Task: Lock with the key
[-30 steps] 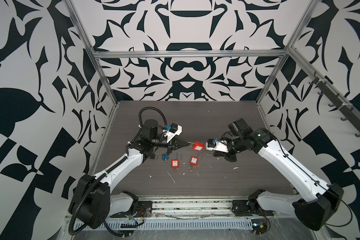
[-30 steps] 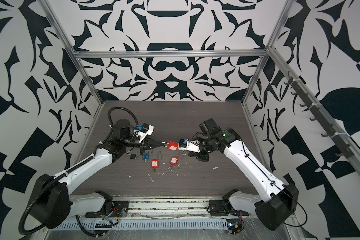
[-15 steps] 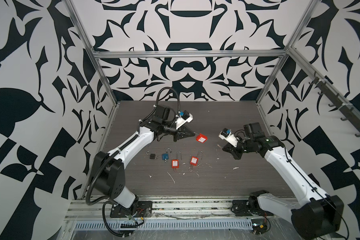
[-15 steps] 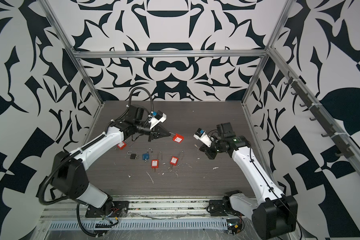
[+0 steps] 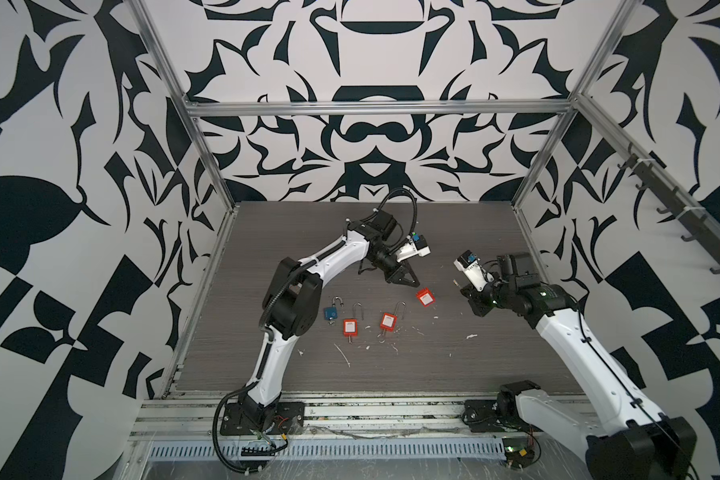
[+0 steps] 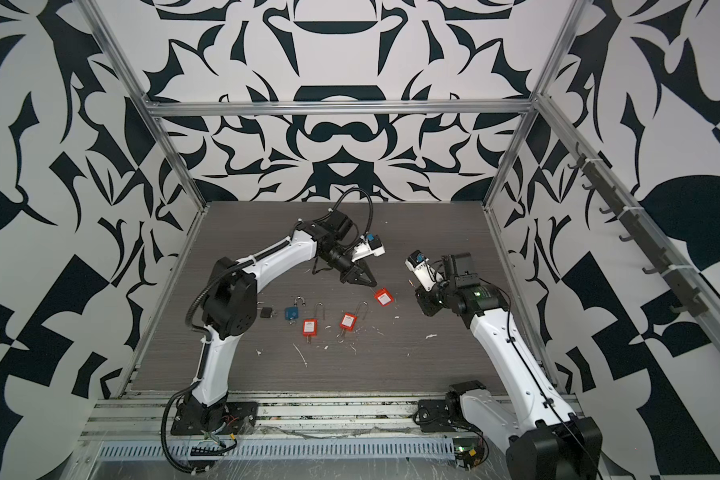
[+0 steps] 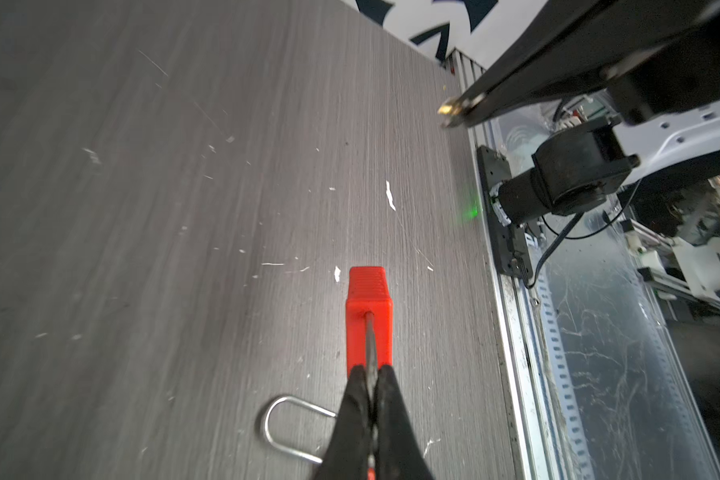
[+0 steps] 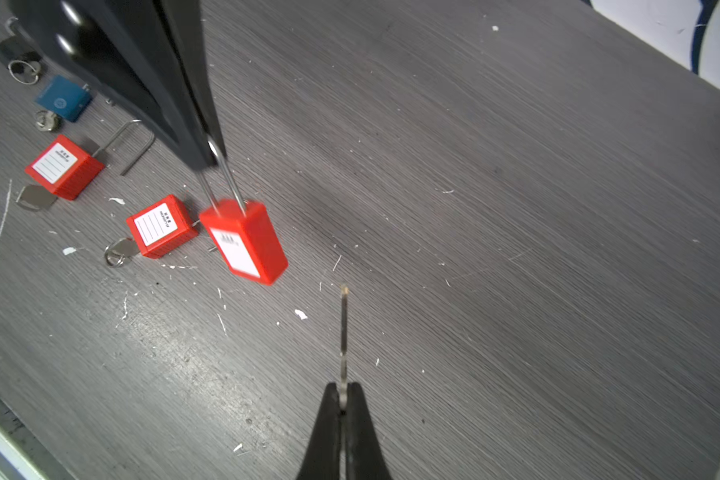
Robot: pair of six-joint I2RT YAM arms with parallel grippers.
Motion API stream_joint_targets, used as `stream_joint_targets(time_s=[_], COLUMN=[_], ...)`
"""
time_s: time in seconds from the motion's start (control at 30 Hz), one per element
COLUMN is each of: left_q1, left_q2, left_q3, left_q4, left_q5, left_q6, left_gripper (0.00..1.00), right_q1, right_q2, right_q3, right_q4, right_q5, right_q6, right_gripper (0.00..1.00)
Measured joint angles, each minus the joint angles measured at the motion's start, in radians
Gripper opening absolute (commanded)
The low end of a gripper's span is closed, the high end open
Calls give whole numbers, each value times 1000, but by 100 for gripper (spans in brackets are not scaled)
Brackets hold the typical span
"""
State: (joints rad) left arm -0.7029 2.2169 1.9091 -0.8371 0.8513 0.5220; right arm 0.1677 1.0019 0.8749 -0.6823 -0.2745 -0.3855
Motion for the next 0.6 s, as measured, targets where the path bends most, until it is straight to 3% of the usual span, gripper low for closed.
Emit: stream_joint_targets(time_s=[0.4,0.6], left_q1=[-39,-39], left_q2=[261,321], left_q3=[351,381], left_q4=[-233,-253], left_q5=[-33,-48], left_q6=[70,80], left_gripper=[3,6], right_q1=[0,0], right_q2=[-16,-18], right_q3=[-35,-55], right_q4=[-51,-55], right_q5=[18,30], right_q6=[25,40], right_gripper=[0,0])
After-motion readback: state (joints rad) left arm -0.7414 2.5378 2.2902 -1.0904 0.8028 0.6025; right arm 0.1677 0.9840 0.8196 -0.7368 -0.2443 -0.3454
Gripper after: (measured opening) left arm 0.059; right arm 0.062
